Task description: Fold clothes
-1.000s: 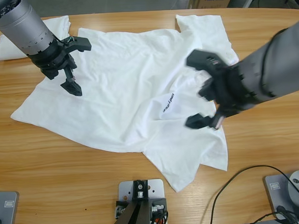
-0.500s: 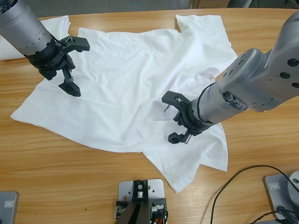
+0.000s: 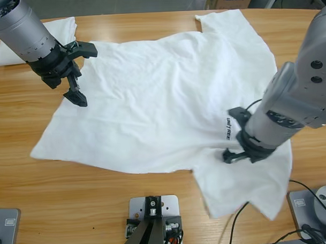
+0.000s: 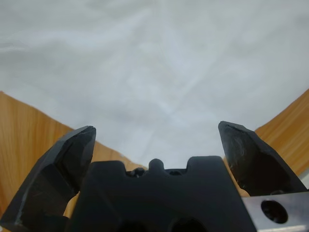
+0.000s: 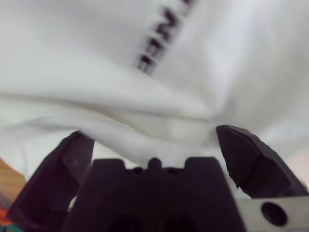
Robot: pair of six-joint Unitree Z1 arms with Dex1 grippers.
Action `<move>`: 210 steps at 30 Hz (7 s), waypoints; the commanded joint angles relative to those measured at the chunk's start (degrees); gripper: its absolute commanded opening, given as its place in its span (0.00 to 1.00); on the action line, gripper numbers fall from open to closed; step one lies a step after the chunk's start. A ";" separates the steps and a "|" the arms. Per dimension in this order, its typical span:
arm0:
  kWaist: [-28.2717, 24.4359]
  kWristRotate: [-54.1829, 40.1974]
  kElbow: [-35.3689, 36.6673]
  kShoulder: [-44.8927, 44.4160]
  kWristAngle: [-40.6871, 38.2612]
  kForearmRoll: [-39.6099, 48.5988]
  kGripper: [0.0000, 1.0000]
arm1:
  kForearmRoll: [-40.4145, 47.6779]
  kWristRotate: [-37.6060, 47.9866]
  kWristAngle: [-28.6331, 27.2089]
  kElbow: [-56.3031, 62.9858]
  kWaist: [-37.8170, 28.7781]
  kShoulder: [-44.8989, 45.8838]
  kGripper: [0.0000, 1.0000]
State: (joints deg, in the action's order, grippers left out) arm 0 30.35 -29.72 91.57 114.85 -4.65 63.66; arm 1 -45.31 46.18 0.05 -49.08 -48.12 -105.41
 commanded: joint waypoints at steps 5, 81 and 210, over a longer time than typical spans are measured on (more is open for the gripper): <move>1.29 1.70 -2.61 0.25 -0.99 0.59 1.00 | -13.76 -13.73 -8.15 -15.77 1.89 12.90 1.00; 1.24 43.52 -9.45 -11.93 -0.27 0.50 1.00 | 4.98 -29.00 9.41 -29.55 23.07 -22.14 1.00; -4.16 42.99 -37.71 -20.68 -18.99 -16.46 1.00 | -8.36 163.18 -18.48 5.52 -60.35 5.28 1.00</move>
State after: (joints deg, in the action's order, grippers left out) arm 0 25.51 13.88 55.02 91.03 -22.83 48.04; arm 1 -51.48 159.36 -17.42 -39.87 -111.31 -103.28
